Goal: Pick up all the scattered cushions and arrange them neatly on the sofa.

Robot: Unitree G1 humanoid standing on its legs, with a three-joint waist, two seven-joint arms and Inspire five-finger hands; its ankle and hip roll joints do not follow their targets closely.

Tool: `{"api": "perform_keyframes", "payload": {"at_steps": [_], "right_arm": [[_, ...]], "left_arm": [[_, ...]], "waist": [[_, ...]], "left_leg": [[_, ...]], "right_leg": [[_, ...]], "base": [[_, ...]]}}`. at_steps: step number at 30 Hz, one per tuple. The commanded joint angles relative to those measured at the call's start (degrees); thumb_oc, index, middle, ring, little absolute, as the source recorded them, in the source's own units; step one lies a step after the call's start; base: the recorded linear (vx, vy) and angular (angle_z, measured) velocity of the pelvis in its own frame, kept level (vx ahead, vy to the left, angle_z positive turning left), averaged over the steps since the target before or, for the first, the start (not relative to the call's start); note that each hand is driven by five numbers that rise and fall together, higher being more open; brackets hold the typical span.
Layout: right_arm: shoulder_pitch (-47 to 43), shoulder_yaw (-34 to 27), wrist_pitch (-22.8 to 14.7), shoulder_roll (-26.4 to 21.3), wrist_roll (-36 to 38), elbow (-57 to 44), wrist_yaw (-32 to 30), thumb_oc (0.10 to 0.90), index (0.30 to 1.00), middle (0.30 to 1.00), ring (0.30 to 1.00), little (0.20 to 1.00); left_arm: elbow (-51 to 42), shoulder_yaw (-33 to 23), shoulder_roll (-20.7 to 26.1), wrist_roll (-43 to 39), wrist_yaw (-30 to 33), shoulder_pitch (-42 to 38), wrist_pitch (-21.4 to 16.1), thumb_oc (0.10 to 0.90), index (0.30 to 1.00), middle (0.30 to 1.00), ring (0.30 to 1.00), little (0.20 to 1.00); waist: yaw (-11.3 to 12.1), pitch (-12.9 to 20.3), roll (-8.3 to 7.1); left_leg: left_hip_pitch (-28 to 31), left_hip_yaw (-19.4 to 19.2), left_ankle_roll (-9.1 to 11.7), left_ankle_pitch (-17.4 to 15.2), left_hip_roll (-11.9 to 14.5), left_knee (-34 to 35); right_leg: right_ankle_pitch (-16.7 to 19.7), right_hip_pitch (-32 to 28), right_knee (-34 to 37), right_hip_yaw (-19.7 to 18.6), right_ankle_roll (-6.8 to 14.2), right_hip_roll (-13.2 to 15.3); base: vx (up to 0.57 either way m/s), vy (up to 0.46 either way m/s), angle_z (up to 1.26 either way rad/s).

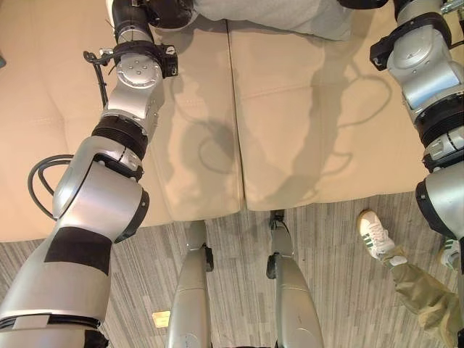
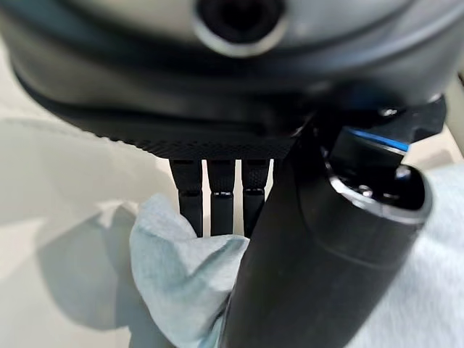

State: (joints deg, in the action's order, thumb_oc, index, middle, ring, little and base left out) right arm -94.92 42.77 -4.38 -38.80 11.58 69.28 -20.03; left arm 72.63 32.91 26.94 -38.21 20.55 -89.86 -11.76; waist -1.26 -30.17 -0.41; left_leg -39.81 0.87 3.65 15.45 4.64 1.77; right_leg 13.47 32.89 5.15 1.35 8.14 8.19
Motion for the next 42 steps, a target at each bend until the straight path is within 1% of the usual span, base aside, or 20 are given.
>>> {"api": "perform_keyframes", "payload": {"at_steps": [1,5,11,12,13,14,18,20,24,27,28,31,33,34,35,37,38,39,40,42], "right_arm": [[-2.46,-1.11,-1.08,-2.20,2.79,2.60,-2.28,0.800,0.900,0.900,0.900,0.900],[-0.52,-1.52,-1.03,-3.47,2.86,1.65,-2.33,0.800,0.900,0.900,0.900,0.900],[2.52,-3.57,-0.73,-4.31,3.99,-0.42,-3.62,0.800,0.900,0.900,0.900,0.900],[4.98,-6.09,-1.02,-4.82,4.59,-1.33,-5.17,0.800,0.900,0.900,0.900,0.900],[5.49,-6.38,-0.95,-4.84,4.49,-1.63,-5.29,0.800,0.900,0.900,0.900,0.900],[7.41,-9.29,-1.29,-4.48,6.46,-1.45,-5.62,0.800,0.900,0.900,0.900,0.900],[10.76,-11.33,-1.60,-4.39,8.10,-1.88,-5.08,0.800,0.900,0.900,0.900,0.900],[12.15,-10.84,-1.37,-4.28,7.17,-2.17,-4.62,0.800,0.900,0.900,0.900,0.900],[12.73,-10.05,-1.22,-4.43,6.33,-2.89,-4.35,0.800,0.900,0.900,0.900,0.900],[17.12,-13.59,-2.68,-7.37,7.78,-8.98,-5.50,0.800,0.900,0.900,0.900,0.900],[17.89,-14.03,-2.51,-7.36,7.64,-9.53,-5.63,0.800,0.900,0.900,0.900,0.900],[29.83,-23.39,-4.39,-10.16,7.23,-21.14,-7.57,0.800,0.900,0.900,0.900,0.900],[40.18,-30.06,-6.15,-10.80,5.60,-28.77,-7.78,0.800,0.900,0.900,0.900,0.900],[53.66,-38.17,-7.60,-10.07,3.23,-34.85,-6.89,0.800,0.900,0.900,0.900,0.900],[54.76,-38.71,-7.39,-9.89,3.04,-35.48,-6.92,0.800,0.900,0.900,0.900,0.900],[66.48,-45.25,-8.28,-8.24,0.90,-37.11,-5.44,0.800,0.900,0.900,0.900,0.900],[77.45,-50.42,-8.52,-6.37,-2.18,-37.05,-3.94,0.800,0.900,0.900,0.900,0.900],[77.57,-50.46,-8.50,-6.34,-2.20,-37.13,-3.94,0.800,0.900,0.900,0.900,0.900],[85.27,-54.32,-7.84,-4.57,-4.46,-35.18,-2.70,0.800,0.900,0.900,0.900,0.900],[91.88,-57.16,-7.37,-1.16,-5.64,-34.05,-1.30,0.800,0.900,0.900,0.900,0.900]], "left_arm": [[-0.59,-0.16,0.97,0.35,-1.33,-6.39,-2.82,0.800,0.900,0.900,0.900,0.900],[0.50,1.46,2.87,6.51,-0.18,-6.79,-0.74,0.800,0.900,0.900,0.900,0.900],[-0.62,-1.13,4.21,5.72,1.14,-4.43,-0.69,0.800,0.900,0.900,0.900,0.900],[-3.34,-1.27,4.31,9.83,3.63,-2.24,-0.89,0.800,0.900,0.900,0.900,0.900],[-3.72,-1.27,4.21,10.10,3.93,-1.84,-0.74,0.800,0.900,0.900,0.900,0.900],[-4.15,-1.24,2.35,14.97,6.04,0.95,-0.35,0.800,0.900,0.900,0.900,0.900],[-4.80,-1.96,-0.24,17.91,7.12,4.64,0.91,0.800,0.900,0.900,0.900,0.900],[-3.57,-3.64,-1.94,16.83,6.74,6.21,1.94,0.800,0.900,0.900,0.900,0.900],[-2.79,-3.82,-1.10,15.61,5.72,6.18,2.04,0.800,0.900,0.900,0.900,0.900],[-9.94,-6.01,2.70,11.22,4.31,11.13,-1.58,0.800,0.900,0.900,0.900,0.900],[-10.46,-5.97,2.75,11.32,4.44,11.68,-1.43,0.800,0.900,0.900,0.900,0.900],[-24.95,-9.50,7.65,12.96,4.61,23.16,-3.70,0.800,0.900,0.900,0.900,0.900],[-33.75,-13.64,8.12,12.80,3.32,32.81,-5.28,0.800,0.900,0.900,0.900,0.900],[-42.63,-18.40,7.30,12.61,0.46,46.13,-6.29,0.800,0.900,0.900,0.900,0.900],[-43.06,-18.20,7.25,12.71,0.54,46.71,-6.09,0.800,0.900,0.900,0.900,0.900],[-49.80,-22.69,6.63,13.79,-2.86,59.66,-7.00,0.800,0.900,0.900,0.900,0.900],[-54.45,-27.66,4.50,13.22,-5.87,73.71,-6.89,0.800,0.900,0.900,0.900,0.900],[-54.53,-27.65,4.51,13.22,-5.86,73.80,-6.85,0.800,0.900,0.900,0.900,0.900],[-53.21,-33.16,2.52,11.20,-8.52,83.06,-6.99,0.800,0.900,0.900,0.900,0.900],[-48.28,-38.16,-0.44,9.35,-10.44,89.93,-6.20,0.800,0.900,0.900,0.900,0.900]], "waist": [[-0.11,6.38,1.56],[0.63,6.62,2.06],[1.13,6.92,2.25],[1.27,7.08,2.53],[1.33,7.16,2.43],[1.32,7.44,2.32],[1.50,8.02,1.89],[1.45,7.98,1.60],[1.51,7.66,1.68],[1.83,7.48,2.31],[1.87,7.68,2.18],[2.13,8.40,2.55],[2.00,9.09,2.59],[2.35,10.43,2.73],[2.40,10.91,2.41],[2.85,11.88,2.66],[3.44,13.52,2.34],[3.45,13.59,2.35],[3.88,14.99,2.14],[4.36,16.51,1.90]], "left_leg": [[1.51,1.86,5.13,-4.63,-0.49,3.23],[3.18,2.01,5.02,-4.78,-0.61,3.23],[4.98,2.26,4.90,-4.94,-0.42,3.23],[5.63,2.35,4.78,-5.17,-0.46,3.23],[5.79,2.36,4.78,-5.21,-0.46,3.23],[6.68,2.37,4.66,-5.49,-0.38,3.23],[8.27,2.38,4.57,-5.80,-0.08,3.23],[9.00,2.33,4.50,-5.69,0.26,3.23],[9.14,2.34,4.58,-5.49,0.56,3.23],[9.14,2.66,4.54,-5.42,0.49,3.23],[9.21,2.67,4.54,-5.44,0.49,3.23],[10.34,2.72,4.45,-5.82,0.40,3.23],[11.50,2.65,4.39,-6.28,0.40,3.23],[12.83,2.63,4.13,-5.95,0.54,3.23],[13.38,2.60,4.23,-6.96,0.35,3.23],[15.09,2.43,3.96,-6.99,0.40,3.23],[17.94,2.36,3.81,-8.38,0.43,3.23],[17.90,2.38,3.82,-8.36,0.44,3.23],[19.72,2.47,3.72,-8.77,0.57,3.23],[21.66,2.71,3.56,-9.16,0.73,3.23]], "right_leg": [[-8.96,-6.70,-0.33,-1.76,6.60,3.25],[-9.27,-8.20,-0.37,-1.69,6.38,3.19],[-9.91,-10.18,-0.40,-1.57,5.93,3.00],[-10.37,-10.90,-0.51,-1.58,5.67,2.80],[-10.40,-11.08,-0.48,-1.56,5.66,2.81],[-10.86,-11.87,-0.64,-1.69,5.44,2.69],[-11.39,-13.17,-0.99,-1.61,5.20,2.57],[-11.95,-13.77,-1.46,-1.71,4.95,2.40],[-12.10,-13.91,-1.62,-1.63,4.82,2.23],[-12.01,-14.19,-1.34,-1.59,4.77,2.15],[-12.02,-14.28,-1.33,-1.57,4.76,2.15],[-12.45,-15.32,-1.42,-1.42,4.50,2.09],[-12.98,-16.39,-1.61,-1.25,4.29,2.03],[-12.91,-17.58,-2.14,-0.85,4.12,1.82],[-13.62,-18.29,-1.84,-0.68,4.08,2.04],[-13.87,-19.80,-2.22,-0.31,3.89,1.92],[-15.13,-23.00,-2.03,0.66,3.71,2.40],[-15.09,-22.99,-1.99,0.68,3.71,2.38],[-15.90,-25.14,-2.07,1.54,3.54,2.59],[-16.61,-27.36,-1.97,2.51,3.38,2.72]], "base": [[0.00,0.000,0.00],[0.00,0.000,0.00],[0.00,0.000,0.00],[0.00,0.000,0.00],[0.00,0.000,0.00],[0.00,0.000,0.00],[0.01,-0.016,0.02],[0.00,-0.013,-0.02],[-0.01,-0.008,-0.02],[-0.03,-0.011,-0.01],[0.00,0.000,0.00],[0.03,-0.008,0.01],[0.08,-0.032,-0.01],[0.10,-0.038,-0.01],[0.08,-0.035,0.01],[0.15,-0.069,0.09],[0.19,-0.084,0.11],[0.24,-0.118,0.06],[0.15,-0.110,0.13],[0.18,-0.128,0.30]]}}
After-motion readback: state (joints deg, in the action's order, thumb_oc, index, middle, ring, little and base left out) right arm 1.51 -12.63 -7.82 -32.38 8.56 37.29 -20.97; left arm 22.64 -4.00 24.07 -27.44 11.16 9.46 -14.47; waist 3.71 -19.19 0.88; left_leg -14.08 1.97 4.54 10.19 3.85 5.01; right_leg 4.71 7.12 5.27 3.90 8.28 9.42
